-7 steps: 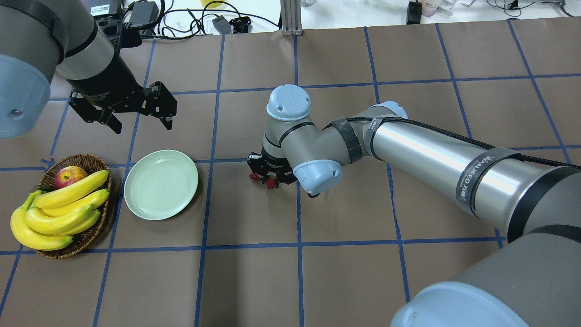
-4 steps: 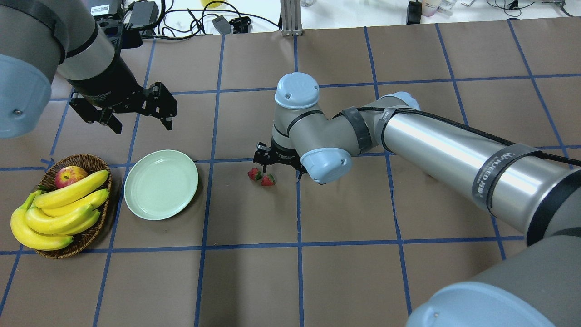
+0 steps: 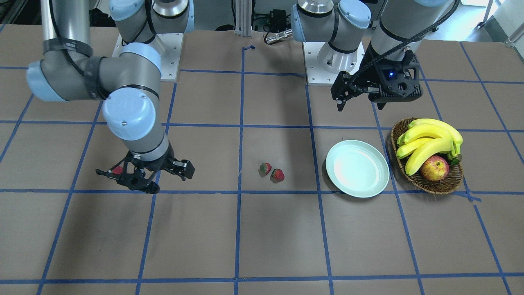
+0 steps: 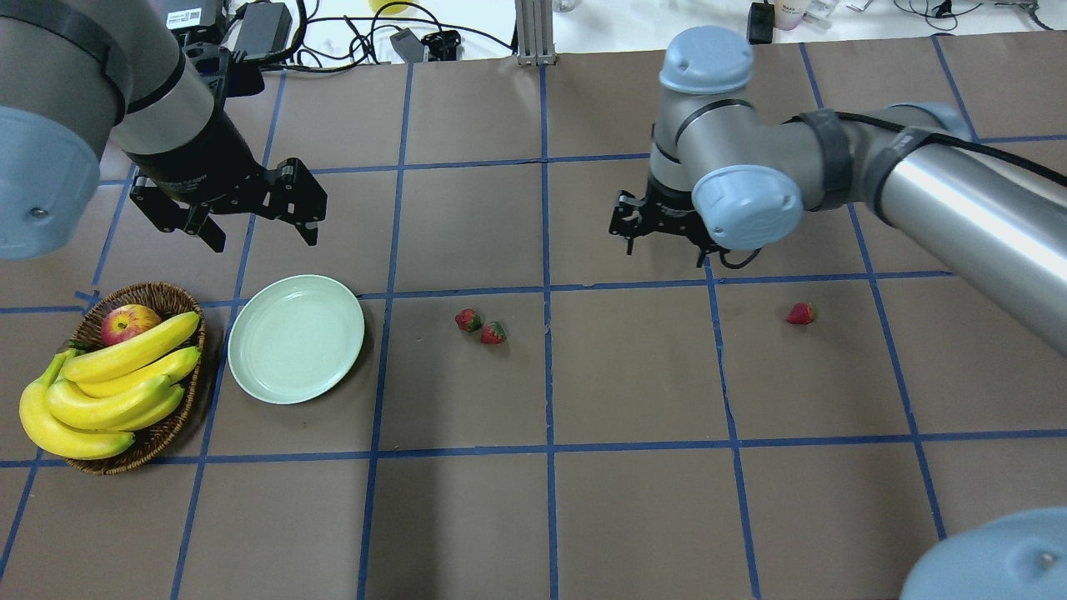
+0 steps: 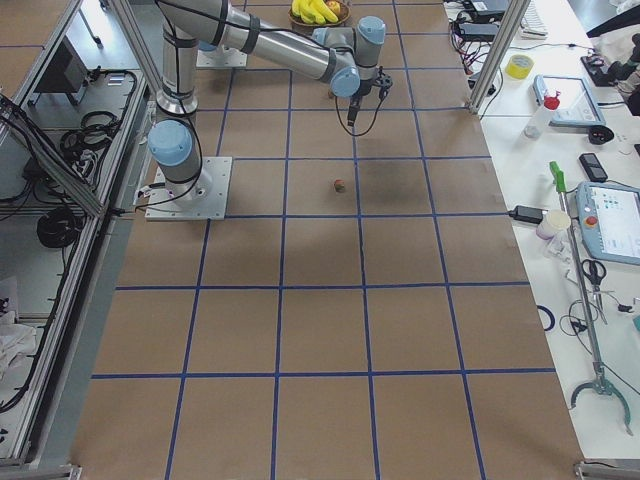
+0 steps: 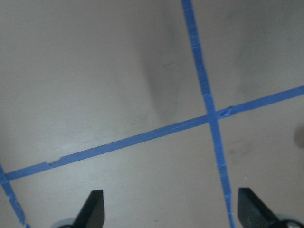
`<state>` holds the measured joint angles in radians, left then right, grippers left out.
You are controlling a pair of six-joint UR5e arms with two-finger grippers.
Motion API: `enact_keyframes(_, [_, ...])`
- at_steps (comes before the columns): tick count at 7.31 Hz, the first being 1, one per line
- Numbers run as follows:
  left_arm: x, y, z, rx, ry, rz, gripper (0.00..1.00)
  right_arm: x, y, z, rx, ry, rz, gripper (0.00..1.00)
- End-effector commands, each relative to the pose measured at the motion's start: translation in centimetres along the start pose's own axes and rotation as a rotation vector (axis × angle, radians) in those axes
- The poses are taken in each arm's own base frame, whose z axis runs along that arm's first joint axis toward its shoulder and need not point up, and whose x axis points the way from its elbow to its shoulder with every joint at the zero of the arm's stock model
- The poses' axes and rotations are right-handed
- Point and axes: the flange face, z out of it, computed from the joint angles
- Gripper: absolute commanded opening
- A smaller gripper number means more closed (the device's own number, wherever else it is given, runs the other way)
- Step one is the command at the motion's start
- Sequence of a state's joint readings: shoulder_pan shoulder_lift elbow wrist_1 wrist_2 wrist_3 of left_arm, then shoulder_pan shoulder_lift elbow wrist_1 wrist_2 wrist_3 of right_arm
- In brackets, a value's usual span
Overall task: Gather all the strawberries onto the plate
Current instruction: 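Reach the right gripper to the farthest strawberry and grasp it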
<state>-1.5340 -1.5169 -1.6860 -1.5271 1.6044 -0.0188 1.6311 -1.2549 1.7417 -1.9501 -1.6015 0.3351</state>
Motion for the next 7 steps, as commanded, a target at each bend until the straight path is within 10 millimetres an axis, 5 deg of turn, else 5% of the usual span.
enact_keyframes(1, [0.1,0.1,0.1,-0.001,0.006,-0.003,1.00,8.5,-1.4,3.0,-0.065,0.094,-0.063,0.91])
enact_keyframes(2, [0.1,0.1,0.1,0.001,0.006,-0.001,1.00,12.5,-1.9,5.0,-0.101,0.072,-0.081,0.87])
enact_keyframes(4, [0.1,0.1,0.0,0.005,0.008,-0.001,1.00,13.1,-0.9,8.6,-0.033,0.023,-0.129,0.86])
enact_keyframes(7, [0.0,0.2,-0.1,0.007,0.002,-0.014,1.00,13.2,-1.0,9.3,0.006,0.024,-0.133,0.73])
